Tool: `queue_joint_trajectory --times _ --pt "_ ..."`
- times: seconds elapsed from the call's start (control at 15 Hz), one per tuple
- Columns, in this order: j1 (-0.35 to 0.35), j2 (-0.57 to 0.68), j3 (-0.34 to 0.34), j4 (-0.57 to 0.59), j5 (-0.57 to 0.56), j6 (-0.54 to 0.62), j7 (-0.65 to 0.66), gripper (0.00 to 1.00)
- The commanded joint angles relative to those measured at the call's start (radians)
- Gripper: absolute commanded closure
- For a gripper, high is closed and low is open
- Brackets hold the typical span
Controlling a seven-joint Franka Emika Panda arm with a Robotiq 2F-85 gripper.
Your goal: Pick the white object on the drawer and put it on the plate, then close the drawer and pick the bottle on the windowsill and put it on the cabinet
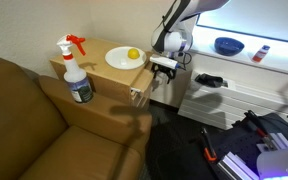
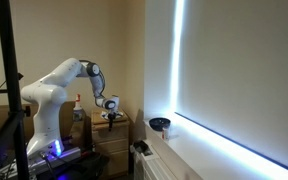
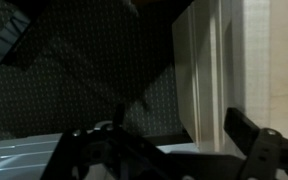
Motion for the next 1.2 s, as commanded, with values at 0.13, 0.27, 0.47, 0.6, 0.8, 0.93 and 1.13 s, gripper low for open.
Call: queue_joint_trajectory --times 0.13,0.27,0.47,0.6,0.8,0.93,1.13 --pt "0.115 -0.001 -0.121 0.082 -0.165 -0.226 0.164 0.0" --pt "0.115 -0.06 -0.175 0.008 -0.242 -0.298 0.204 0.0" --pt "0.065 -0.186 -0.174 -0.116 -0.348 -0.315 0.052 0.0" --pt "0.056 -0.285 -0.165 -0.212 -0.392 -0.248 -0.023 0.0" --pt "0.056 -0.433 -0.145 -0.338 -0.445 -0.196 -0.115 0.0" --pt "0.037 -0.513 -0.121 -0.397 -0.469 -0.173 -0.192 0.0" --pt "0.049 -0.638 -0.165 -0.463 -0.526 -0.233 -0.023 0.0"
